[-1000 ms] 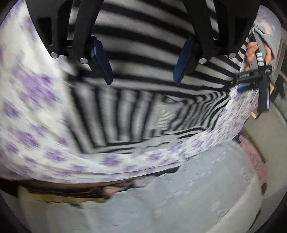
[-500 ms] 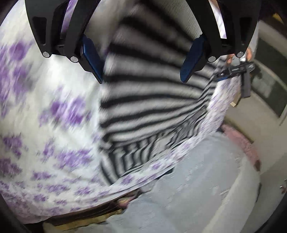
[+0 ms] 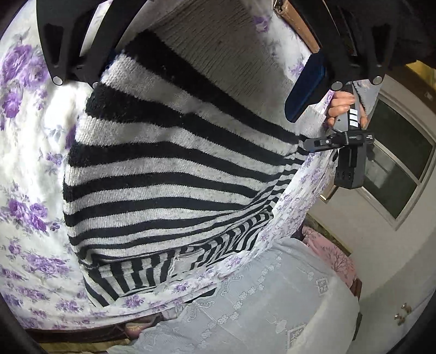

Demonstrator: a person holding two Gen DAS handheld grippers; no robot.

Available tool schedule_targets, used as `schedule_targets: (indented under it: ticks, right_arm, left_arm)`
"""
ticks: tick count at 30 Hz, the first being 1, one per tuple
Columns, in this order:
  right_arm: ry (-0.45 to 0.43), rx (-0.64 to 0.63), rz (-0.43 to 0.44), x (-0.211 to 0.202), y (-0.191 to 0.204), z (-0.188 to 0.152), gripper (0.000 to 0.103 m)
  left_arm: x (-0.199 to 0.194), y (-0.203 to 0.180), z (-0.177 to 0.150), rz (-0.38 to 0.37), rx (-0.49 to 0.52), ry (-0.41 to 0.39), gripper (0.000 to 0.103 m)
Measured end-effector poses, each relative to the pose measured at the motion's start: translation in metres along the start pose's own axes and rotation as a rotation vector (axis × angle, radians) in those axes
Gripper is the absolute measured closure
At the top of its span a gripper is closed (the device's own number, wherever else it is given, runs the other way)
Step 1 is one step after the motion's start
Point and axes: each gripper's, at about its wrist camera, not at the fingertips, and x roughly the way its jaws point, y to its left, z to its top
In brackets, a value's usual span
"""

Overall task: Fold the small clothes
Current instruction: 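Grasp the ribbed hem with the left tool while the right tool grasps it too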

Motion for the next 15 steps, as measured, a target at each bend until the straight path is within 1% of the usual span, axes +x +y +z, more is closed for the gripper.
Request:
schedule_targets:
  ticks: [3, 5, 7, 11, 13, 15]
  right_arm:
    - [-0.016, 0.01, 0.022, -0.006, -0.003, -0.001, 0.003]
    - [-0.013, 0.008, 0.018, -0.005, -0.006, -0.001, 0.003]
    - [-0.014, 0.004, 0.014, -0.001, -0.005, 0.0, 0.003]
    - [-0.048, 0.038, 0.059, -0.003, -0.009, 0.001, 0.003]
    - [-0.054, 0.052, 0.071, -0.004, -0.009, 0.0, 0.003]
    - [-0.026, 0.038, 0.082, -0.003, -0.005, -0.003, 0.003]
  left_arm:
    - [0.0, -0.006, -0.003, 0.032, 0.032, -0.001, 0.006]
    - [0.002, -0.009, -0.004, 0.063, 0.054, 0.007, 0.006]
    - [0.004, -0.011, -0.005, 0.081, 0.07, 0.01, 0.005]
    - [0.008, -0.017, -0.008, 0.138, 0.122, 0.01, 0.004]
    - [0.007, -0.017, -0.009, 0.146, 0.127, 0.009, 0.004]
    - [0.004, -0.017, -0.009, 0.132, 0.12, 0.009, 0.005]
